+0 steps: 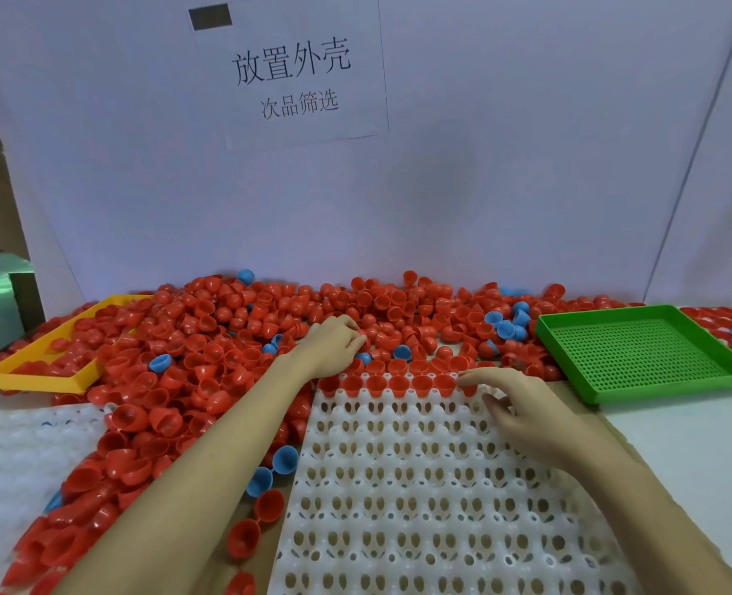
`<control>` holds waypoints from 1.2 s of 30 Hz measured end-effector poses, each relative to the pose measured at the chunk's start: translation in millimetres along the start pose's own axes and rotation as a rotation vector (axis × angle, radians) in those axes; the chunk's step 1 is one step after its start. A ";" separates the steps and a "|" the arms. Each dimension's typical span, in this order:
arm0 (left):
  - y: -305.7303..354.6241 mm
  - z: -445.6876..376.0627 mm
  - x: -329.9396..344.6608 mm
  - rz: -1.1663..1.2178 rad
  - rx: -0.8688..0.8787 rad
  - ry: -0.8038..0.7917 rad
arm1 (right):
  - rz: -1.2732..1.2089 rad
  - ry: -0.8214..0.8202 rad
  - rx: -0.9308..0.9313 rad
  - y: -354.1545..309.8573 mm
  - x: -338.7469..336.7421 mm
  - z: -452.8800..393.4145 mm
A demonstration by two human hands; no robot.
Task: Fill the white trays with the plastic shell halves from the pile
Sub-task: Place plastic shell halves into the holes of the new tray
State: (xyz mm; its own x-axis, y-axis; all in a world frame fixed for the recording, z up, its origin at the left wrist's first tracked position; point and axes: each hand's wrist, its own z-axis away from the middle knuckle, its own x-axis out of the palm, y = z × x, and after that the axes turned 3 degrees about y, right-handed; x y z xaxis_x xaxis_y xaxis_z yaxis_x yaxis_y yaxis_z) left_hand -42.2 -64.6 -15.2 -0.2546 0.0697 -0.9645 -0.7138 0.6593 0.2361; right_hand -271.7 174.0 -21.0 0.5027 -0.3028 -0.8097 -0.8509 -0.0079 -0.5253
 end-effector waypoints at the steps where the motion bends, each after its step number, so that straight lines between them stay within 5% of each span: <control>1: 2.1 4.1 -2.6 0.048 0.007 0.077 | 0.000 0.006 -0.002 -0.2 0.0 0.2; 6: 35.4 38.9 -22.9 0.451 0.080 0.441 | -0.012 0.021 -0.025 -1.8 -3.8 0.4; 12: 78.6 120.7 -22.0 0.929 0.116 0.417 | -0.258 0.259 0.000 -8.8 -29.8 3.8; 15: 90.7 146.6 -8.9 1.080 0.098 0.363 | -0.483 0.115 -0.032 -25.6 -34.8 9.9; 19: 100.6 159.8 2.7 0.953 0.141 0.347 | -0.599 -0.191 -0.020 -49.0 -19.3 16.2; 24: 101.4 164.6 4.8 0.831 0.138 0.364 | -0.583 -0.179 -0.054 -53.3 -6.7 17.9; 31: 99.0 164.7 7.2 1.001 0.047 0.382 | -0.575 -0.215 0.008 -54.1 -7.0 19.2; 36: 98.2 165.2 7.5 1.025 0.034 0.366 | -0.597 -0.510 0.098 -51.8 -17.6 22.7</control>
State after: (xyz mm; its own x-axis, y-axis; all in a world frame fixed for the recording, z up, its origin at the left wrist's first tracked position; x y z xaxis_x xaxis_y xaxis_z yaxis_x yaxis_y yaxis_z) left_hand -6.5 124.3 -18.7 -0.9017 0.3749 -0.2153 -0.0337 0.4356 0.8995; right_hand -233.0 201.4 14.5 0.8980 0.2007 -0.3915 -0.4101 0.0598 -0.9101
